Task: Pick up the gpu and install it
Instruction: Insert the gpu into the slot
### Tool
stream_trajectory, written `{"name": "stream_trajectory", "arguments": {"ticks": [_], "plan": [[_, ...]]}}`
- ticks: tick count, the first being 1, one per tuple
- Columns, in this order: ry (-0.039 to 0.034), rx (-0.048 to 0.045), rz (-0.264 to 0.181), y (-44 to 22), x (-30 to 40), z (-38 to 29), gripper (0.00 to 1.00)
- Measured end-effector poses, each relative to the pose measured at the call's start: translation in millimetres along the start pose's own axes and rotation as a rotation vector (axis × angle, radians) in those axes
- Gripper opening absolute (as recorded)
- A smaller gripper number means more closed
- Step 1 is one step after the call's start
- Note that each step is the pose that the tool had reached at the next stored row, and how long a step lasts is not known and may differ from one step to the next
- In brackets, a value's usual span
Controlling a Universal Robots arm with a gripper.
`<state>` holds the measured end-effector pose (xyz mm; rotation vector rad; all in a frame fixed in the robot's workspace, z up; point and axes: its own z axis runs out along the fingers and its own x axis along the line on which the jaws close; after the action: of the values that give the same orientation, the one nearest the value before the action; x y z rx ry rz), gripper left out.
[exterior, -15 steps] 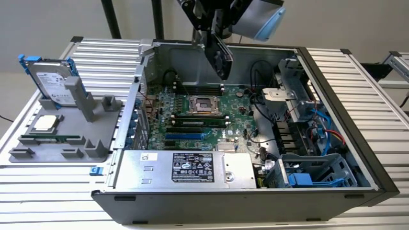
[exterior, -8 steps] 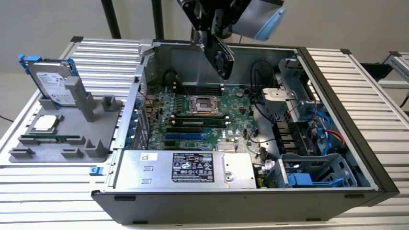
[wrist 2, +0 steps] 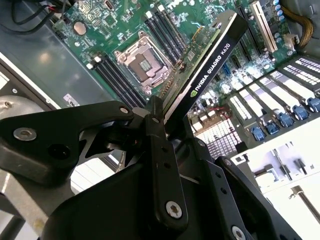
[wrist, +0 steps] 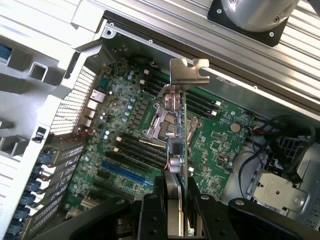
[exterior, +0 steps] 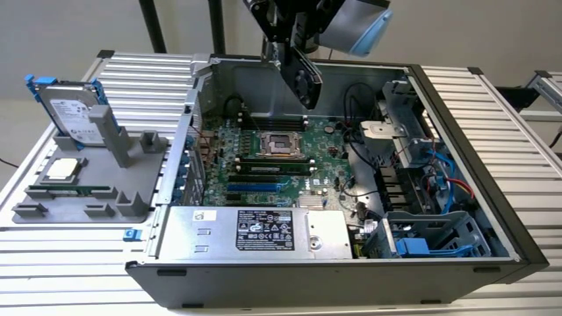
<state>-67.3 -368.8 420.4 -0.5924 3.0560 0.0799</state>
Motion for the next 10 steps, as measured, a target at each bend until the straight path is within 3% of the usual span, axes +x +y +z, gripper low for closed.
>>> {"name": "stream_trajectory", "arguments": {"ticks": [10], "plan": [[0.0012, -0.0011, -0.029, 0.0, 0.0, 0.0, 0.0]]}}
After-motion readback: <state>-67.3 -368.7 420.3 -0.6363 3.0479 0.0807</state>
